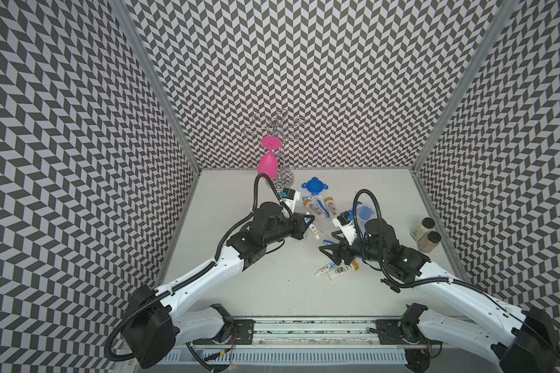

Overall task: Pack away toiletry kits
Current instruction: Pick up the toiletry item from the center of the board, then place the toiletry item into the container.

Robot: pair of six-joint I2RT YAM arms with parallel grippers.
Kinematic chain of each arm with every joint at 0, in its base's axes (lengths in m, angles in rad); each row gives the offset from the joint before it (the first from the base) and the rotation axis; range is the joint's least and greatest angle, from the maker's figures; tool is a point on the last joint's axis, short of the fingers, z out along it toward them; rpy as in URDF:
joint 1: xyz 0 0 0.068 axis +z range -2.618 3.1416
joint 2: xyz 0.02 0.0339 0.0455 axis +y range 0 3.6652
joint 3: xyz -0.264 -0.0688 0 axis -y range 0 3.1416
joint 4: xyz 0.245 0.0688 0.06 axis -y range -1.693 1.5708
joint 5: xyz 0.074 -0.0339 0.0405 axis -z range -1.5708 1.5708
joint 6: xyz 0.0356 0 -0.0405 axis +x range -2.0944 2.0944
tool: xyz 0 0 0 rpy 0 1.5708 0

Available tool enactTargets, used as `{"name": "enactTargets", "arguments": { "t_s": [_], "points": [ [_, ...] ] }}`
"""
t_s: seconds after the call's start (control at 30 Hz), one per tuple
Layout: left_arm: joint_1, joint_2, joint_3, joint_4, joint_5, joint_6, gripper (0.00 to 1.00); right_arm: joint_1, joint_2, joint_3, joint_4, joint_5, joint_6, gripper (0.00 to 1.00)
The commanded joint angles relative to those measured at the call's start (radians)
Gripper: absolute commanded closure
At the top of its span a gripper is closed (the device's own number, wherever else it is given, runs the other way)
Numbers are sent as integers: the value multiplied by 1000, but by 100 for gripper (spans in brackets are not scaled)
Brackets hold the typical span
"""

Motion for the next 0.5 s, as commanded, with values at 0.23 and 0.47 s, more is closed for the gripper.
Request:
{"name": "enactTargets", "arguments": {
  "t_s": [0.23,0.47],
  "points": [
    [11,79,36,11,-318,298,100,0,-18,39,-71,153,46,17],
    [13,116,6,48,-365,343,100,-3,4,38,-72,154,42,15]
  ]
}}
